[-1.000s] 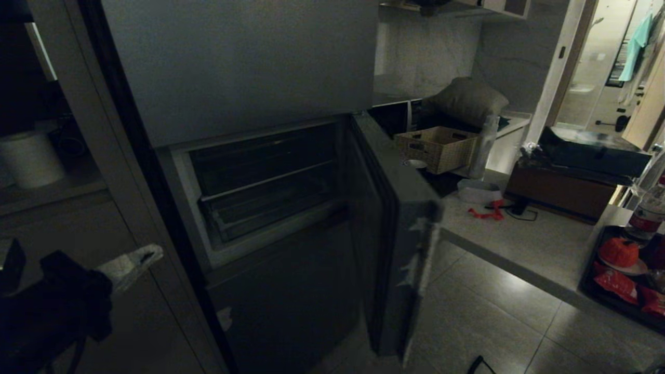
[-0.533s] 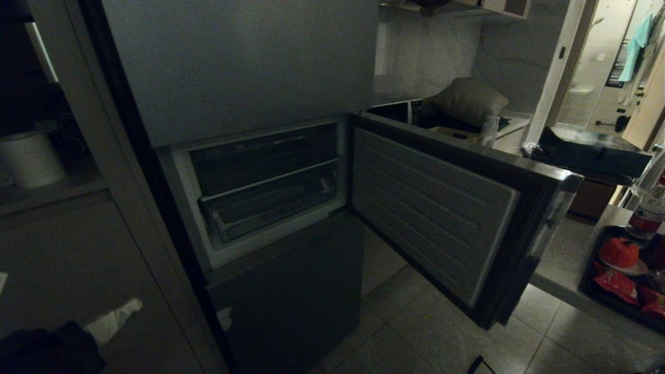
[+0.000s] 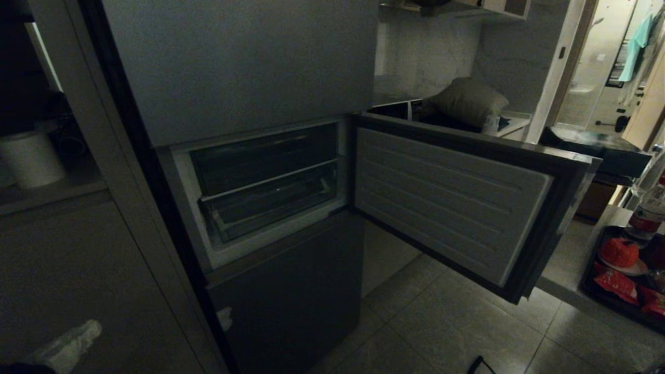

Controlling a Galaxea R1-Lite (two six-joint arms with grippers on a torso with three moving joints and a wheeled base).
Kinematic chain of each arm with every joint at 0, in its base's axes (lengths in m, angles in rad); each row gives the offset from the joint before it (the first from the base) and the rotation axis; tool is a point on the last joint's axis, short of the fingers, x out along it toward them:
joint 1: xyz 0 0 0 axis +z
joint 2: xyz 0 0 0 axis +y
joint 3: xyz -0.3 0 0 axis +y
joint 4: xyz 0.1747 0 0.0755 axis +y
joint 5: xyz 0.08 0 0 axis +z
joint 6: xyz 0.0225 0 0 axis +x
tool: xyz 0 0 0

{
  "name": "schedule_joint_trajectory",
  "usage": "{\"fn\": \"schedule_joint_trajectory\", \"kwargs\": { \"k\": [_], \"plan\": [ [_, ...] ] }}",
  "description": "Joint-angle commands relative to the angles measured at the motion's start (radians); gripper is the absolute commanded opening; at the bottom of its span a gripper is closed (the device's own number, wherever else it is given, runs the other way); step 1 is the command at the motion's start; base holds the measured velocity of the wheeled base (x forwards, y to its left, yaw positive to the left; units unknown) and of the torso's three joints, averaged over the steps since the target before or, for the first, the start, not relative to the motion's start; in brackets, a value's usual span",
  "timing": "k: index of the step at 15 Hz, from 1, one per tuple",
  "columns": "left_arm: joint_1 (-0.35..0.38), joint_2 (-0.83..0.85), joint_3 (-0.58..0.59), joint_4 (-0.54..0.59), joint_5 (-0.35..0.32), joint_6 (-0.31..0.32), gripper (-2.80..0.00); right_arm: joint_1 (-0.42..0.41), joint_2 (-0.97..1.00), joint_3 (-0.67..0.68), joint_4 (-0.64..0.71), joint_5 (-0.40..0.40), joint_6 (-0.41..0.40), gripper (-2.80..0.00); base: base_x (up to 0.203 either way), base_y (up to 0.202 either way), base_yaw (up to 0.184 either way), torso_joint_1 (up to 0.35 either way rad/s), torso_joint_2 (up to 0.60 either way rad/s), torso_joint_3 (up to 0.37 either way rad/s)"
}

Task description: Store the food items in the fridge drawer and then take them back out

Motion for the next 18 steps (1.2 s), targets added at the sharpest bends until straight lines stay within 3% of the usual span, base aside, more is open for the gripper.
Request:
{"fn": "schedule_joint_trajectory", "kwargs": {
  "k": [1, 4, 6, 7, 9, 10, 12, 15, 16, 18],
  "plan": [
    [0.000, -0.084, -0.007, 0.036, 0.025, 0.044, -2.80, 0.000, 0.001, 0.000, 0.001, 0.000, 0.000, -2.80, 0.000, 0.000, 0.000, 0.000, 0.00, 0.000],
    [0.008, -0.275, -0.034, 0.232, 0.092, 0.160, -2.80, 0.000, 0.001, 0.000, 0.001, 0.000, 0.000, -2.80, 0.000, 0.000, 0.000, 0.000, 0.00, 0.000],
    [0.035, -0.382, -0.049, 0.406, 0.236, 0.198, -2.80, 0.000, 0.001, 0.000, 0.001, 0.000, 0.000, -2.80, 0.000, 0.000, 0.000, 0.000, 0.00, 0.000],
    [0.089, -0.407, -0.054, 0.435, 0.280, 0.206, -2.80, 0.000, 0.001, 0.000, 0.001, 0.000, 0.000, -2.80, 0.000, 0.000, 0.000, 0.000, 0.00, 0.000],
    [0.233, -0.430, -0.050, 0.456, 0.297, 0.228, -2.80, 0.000, -0.001, 0.000, 0.001, 0.000, 0.000, -2.80, 0.000, 0.000, 0.000, 0.000, 0.00, 0.000],
    [0.288, -0.442, -0.031, 0.461, 0.265, 0.243, -2.80, 0.000, 0.001, 0.000, 0.001, 0.000, 0.000, -2.80, 0.000, 0.000, 0.000, 0.000, 0.00, 0.000],
    [0.308, -0.454, 0.060, 0.447, 0.135, 0.249, -2.80, 0.000, 0.001, 0.000, 0.001, 0.000, 0.000, -2.80, 0.000, 0.000, 0.000, 0.000, 0.00, 0.000],
    [0.309, -0.455, 0.146, 0.380, -0.151, 0.250, -2.80, 0.000, 0.001, 0.000, 0.001, 0.000, 0.000, -2.80, 0.000, 0.000, 0.000, 0.000, 0.00, 0.000],
    [0.290, -0.455, 0.160, 0.373, -0.192, 0.257, -2.80, 0.000, -0.001, 0.000, 0.001, 0.000, 0.001, -2.80, 0.000, 0.000, 0.000, 0.000, 0.00, 0.000],
    [0.256, -0.455, 0.172, 0.350, -0.182, 0.302, -2.80, 0.000, 0.001, 0.000, 0.001, 0.000, 0.006, -2.80, 0.000, 0.000, 0.000, 0.000, 0.00, 0.000]
  ]
}}
